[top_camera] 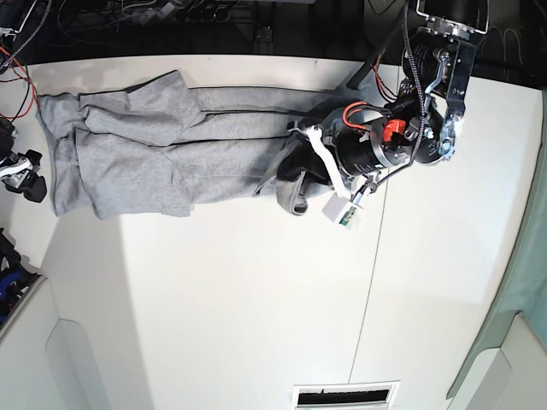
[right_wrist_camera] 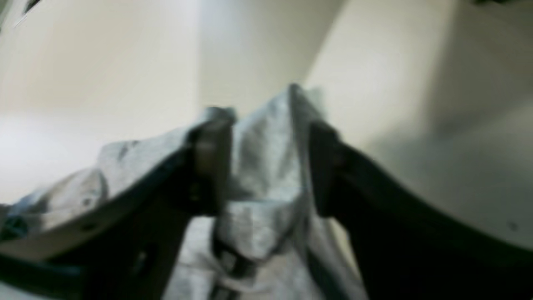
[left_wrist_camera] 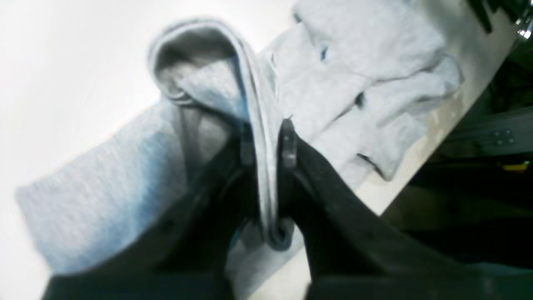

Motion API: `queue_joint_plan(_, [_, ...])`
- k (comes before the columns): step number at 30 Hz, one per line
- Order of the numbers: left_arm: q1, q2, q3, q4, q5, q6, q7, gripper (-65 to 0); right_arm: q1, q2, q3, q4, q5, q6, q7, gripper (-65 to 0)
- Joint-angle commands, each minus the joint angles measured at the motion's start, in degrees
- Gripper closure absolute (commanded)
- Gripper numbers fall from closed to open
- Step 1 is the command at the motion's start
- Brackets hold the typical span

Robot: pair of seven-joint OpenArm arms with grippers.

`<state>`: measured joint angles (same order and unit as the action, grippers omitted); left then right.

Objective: Layout the t-shirt on the table in an organized manner, then fold the t-shirt properly
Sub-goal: 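Grasp the strip end with the left gripper and fold it toward the right gripper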

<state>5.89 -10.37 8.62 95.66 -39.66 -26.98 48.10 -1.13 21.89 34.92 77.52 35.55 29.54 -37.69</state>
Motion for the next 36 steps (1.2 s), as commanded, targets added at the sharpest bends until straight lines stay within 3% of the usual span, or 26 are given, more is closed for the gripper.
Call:
queue_joint_plan(1, [-0.6,0.1,0.9,1.0,-1.2,-0.2,-0.7,0.0,0.6,2.1,0.7,-0.4,0.4,0.3,1.0,-36.9])
queue_joint_plan(5, [-0.6,0.1,4.8,1.0,-1.1,-0.2,-0.8,0.0,0.8,5.0,0.7,-5.8,0.7,0.5,1.6,-40.1])
queue_joint_plan(7, [-0.6,0.1,6.1,1.0,0.0,-0.2,-1.4,0.0,0.8,5.7,0.1,-8.2,0.7,2.3,1.7,-40.1])
queue_joint_plan(11, [-0.7,0.1,6.6,1.0,2.2,-0.2,-4.2,-23.8,0.8,5.9,-3.1,-12.7,0.9,3.8,1.7,-40.1])
queue_joint_plan(13, [-0.6,0.4,6.6,1.0,2.2,-0.2,-4.2,-29.8,0.8,5.8,-6.4,-14.8,2.1,3.9,2.5,-40.1])
queue_joint_plan(18, [-0.6,3.3,6.6,1.0,1.6,-0.2,-2.8,-29.8,0.8,5.3,-13.8,-16.6,5.9,3.9,4.0,-40.1])
queue_joint_plan(22, [-0.6,5.9,6.6,1.0,1.6,-0.2,-2.8,-29.8,0.8,3.6,-14.7,-16.5,6.0,4.4,3.5,-40.1])
queue_joint_plan(26, [-0.6,6.0,6.6,1.0,2.1,-0.2,-2.8,-29.8,0.8,2.0,-14.7,-16.2,5.8,4.4,3.1,-39.8])
queue_joint_plan(27, [-0.6,6.0,6.6,1.0,2.5,-0.2,-2.8,-29.8,0.8,1.7,-14.7,-16.1,5.7,4.4,3.1,-38.6])
queue_joint_plan(28, [-0.6,6.0,6.6,1.0,2.7,-0.2,-2.8,-29.8,0.8,1.6,-14.7,-16.0,5.8,4.3,3.2,-33.5])
queue_joint_plan(31, [-0.7,6.1,6.2,1.0,2.6,-0.2,-3.0,-29.7,0.8,1.6,-14.7,-15.9,5.8,4.3,3.2,-6.4])
queue_joint_plan(32, [-0.7,6.0,5.8,1.0,2.6,-0.3,-3.1,-29.7,0.8,1.6,-14.7,-15.8,5.8,4.3,3.4,0.0])
queue_joint_plan(36, [-1.0,5.8,2.4,1.1,2.7,-0.3,-3.2,-29.7,0.8,2.0,-13.8,-14.6,5.5,4.3,3.4,0.0])
